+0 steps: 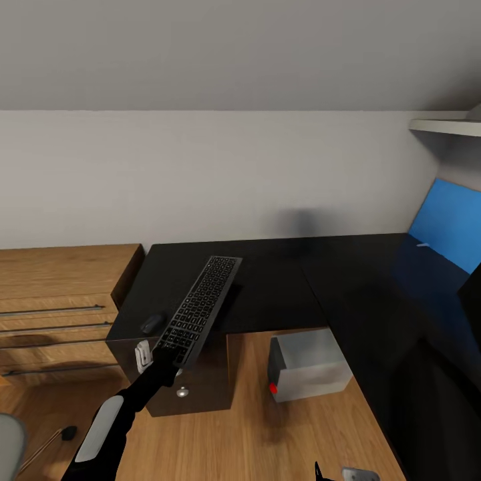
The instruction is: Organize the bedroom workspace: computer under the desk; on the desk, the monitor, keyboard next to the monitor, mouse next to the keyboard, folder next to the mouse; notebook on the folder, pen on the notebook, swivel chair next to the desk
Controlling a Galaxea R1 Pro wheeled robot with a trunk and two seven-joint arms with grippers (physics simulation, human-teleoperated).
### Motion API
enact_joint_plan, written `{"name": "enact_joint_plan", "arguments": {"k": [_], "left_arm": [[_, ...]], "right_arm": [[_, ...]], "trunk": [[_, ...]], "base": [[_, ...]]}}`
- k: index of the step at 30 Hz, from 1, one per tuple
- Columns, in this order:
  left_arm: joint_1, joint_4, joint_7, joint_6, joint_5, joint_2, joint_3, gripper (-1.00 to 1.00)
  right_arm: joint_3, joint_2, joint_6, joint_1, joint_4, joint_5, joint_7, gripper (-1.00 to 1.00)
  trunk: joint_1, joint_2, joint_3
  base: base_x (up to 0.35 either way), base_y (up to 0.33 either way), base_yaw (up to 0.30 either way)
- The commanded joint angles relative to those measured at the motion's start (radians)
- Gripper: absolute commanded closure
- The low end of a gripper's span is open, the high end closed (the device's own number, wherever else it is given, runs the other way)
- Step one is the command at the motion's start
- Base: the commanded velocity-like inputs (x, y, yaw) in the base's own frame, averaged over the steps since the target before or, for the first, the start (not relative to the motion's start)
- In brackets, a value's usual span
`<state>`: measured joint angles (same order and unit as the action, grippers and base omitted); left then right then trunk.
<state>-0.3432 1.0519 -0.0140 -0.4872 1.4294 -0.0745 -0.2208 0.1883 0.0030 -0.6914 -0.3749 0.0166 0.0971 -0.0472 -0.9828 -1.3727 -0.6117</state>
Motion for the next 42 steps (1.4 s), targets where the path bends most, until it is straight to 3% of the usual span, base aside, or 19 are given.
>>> {"name": "enact_joint_plan", "arguments": {"k": [1,12,29,42], "left_arm": [[0.000,-0.004,0.003,-0.008,-0.020,-0.001,-0.005,1.00],[0.000,0.001,0.024,-0.010,-0.020,0.001,-0.006,1.00],[0.000,0.011,0.028,-0.017,-0.018,0.033,-0.006,1.00],[0.000,0.011,0.026,-0.022,-0.014,0.033,-0.005,1.00]], "right_arm": [[0.007,0.000,-0.004,-0.001,0.002,0.010,-0.005,-1.00],[0.007,0.000,-0.004,-0.001,0.002,0.010,-0.005,-1.00],[0.007,0.000,-0.002,-0.001,0.002,0.010,-0.006,-1.00],[0.007,0.000,-0.002,-0.001,0.002,0.010,-0.006,-1.00]], "trunk": [[0.000,0.000,-0.001],[0.000,0.000,-0.001],[0.000,0.000,-0.001],[0.000,0.000,-0.001]], "base": [[0.000,0.000,0.000],[0.000,0.000,0.000],[0.000,0.000,0.000],[0.000,0.000,0.000]]}}
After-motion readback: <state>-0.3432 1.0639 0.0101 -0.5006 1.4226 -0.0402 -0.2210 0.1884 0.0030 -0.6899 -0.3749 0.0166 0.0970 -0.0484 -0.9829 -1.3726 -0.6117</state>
